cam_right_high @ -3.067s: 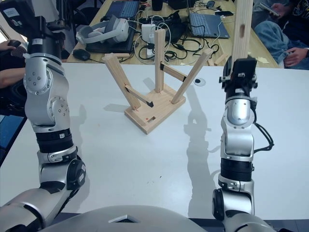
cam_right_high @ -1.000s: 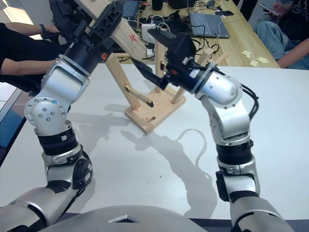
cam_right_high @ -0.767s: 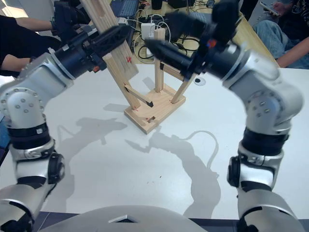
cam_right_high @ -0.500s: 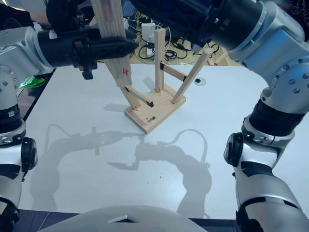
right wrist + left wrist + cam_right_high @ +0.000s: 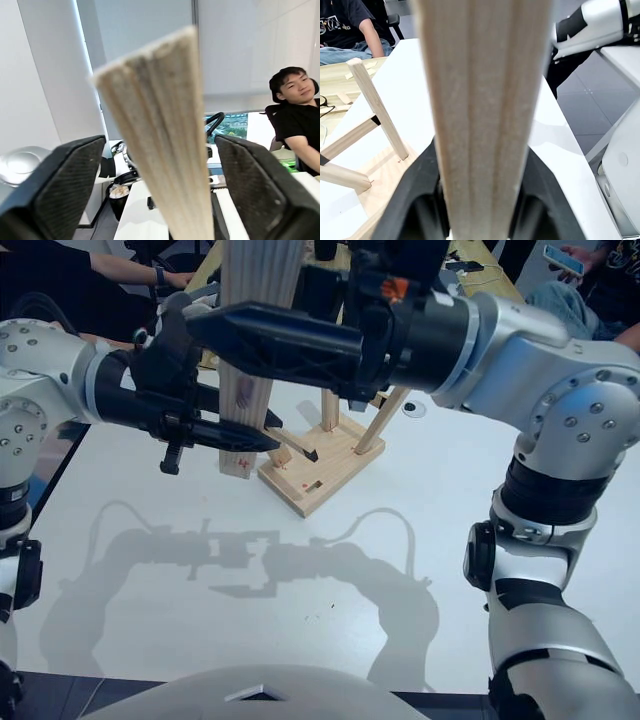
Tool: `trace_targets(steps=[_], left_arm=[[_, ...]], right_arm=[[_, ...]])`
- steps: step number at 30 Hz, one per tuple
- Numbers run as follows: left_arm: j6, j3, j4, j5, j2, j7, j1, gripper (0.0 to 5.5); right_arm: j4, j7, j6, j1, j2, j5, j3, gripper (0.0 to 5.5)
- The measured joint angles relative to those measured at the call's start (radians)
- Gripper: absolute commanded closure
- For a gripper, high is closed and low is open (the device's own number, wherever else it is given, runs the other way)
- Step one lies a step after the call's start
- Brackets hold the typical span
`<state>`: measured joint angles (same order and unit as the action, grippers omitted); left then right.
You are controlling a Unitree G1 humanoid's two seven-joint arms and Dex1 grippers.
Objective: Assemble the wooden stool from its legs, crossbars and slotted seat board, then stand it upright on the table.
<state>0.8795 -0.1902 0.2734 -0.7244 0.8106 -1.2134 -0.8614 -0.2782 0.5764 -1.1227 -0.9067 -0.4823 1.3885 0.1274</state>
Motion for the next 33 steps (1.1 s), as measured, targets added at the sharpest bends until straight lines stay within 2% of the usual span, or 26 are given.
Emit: trace_targets(steps=[11,21,22,28,33], left_arm=[[0.000,-0.009,0.041,0.020,0.013,-0.059,0.044,4.49],[0.000,-0.005,0.049,0.029,-0.012,-0.014,0.051,4.49],[-0.004,-0.003,0.048,0.033,-0.021,-0.004,0.051,4.13],[-0.008,0.019,0.021,0.040,-0.078,0.068,0.038,3.10],[-0.001,0.134,-0.006,0.032,-0.077,0.142,0.043,2.24]], right_arm=[[-0.004,-0.027,-0.019,0.035,-0.015,0.059,-0.011,3.90],[-0.023,-0.089,0.002,0.046,-0.038,0.082,-0.011,4.09],[-0.024,-0.093,0.005,0.046,-0.038,0.082,-0.007,4.10],[-0.034,-0.131,0.075,0.086,-0.006,0.037,-0.018,4.26],[-0.029,-0.135,0.146,0.119,-0.015,-0.064,0.007,4.50]])
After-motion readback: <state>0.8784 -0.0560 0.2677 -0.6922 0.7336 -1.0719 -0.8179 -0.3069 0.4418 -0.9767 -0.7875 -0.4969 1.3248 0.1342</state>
